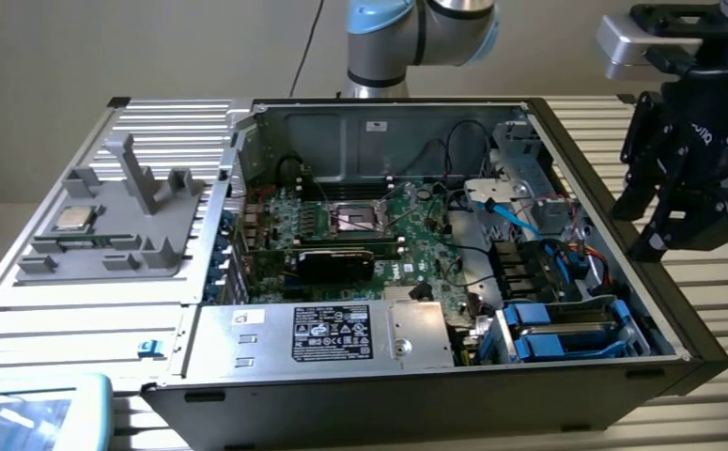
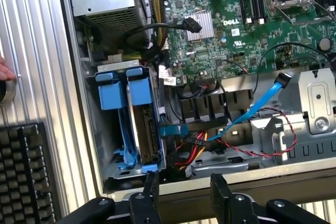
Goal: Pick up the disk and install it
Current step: 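Insert the first disk wire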
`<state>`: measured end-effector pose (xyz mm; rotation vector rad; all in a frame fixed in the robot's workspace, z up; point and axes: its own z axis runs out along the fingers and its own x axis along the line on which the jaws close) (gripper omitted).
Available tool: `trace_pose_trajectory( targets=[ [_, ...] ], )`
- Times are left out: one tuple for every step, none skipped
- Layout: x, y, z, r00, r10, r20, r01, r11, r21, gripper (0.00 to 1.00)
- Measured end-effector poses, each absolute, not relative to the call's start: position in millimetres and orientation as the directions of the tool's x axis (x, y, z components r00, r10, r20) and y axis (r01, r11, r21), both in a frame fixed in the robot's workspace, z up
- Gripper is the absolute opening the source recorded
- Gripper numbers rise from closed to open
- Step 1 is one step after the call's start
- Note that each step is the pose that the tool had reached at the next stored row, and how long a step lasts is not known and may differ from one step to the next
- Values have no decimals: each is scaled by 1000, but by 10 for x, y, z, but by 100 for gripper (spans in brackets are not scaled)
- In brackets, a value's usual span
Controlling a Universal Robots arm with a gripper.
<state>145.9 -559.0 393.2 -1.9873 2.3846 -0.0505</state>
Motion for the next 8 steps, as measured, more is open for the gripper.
trace_pose_trajectory(
  targets=[
    [1443,-5585,3921,-181,-983,-8,-982,181,-50,51],
    [1426,-5578,3909,-181,-983,-8,-982,182,-52,51],
    [1410,-5572,3897,-182,-983,-9,-982,182,-54,51],
    [1395,-5565,3884,-183,-983,-9,-982,183,-55,51],
    [1380,-5558,3873,-184,-983,-9,-981,185,-56,51],
    [1364,-5551,3860,-186,-983,-9,-981,186,-57,51],
    [1351,-5545,3849,-187,-982,-10,-981,187,-59,51],
    [1340,-5539,3837,-189,-982,-10,-980,189,-60,51]
  ],
)
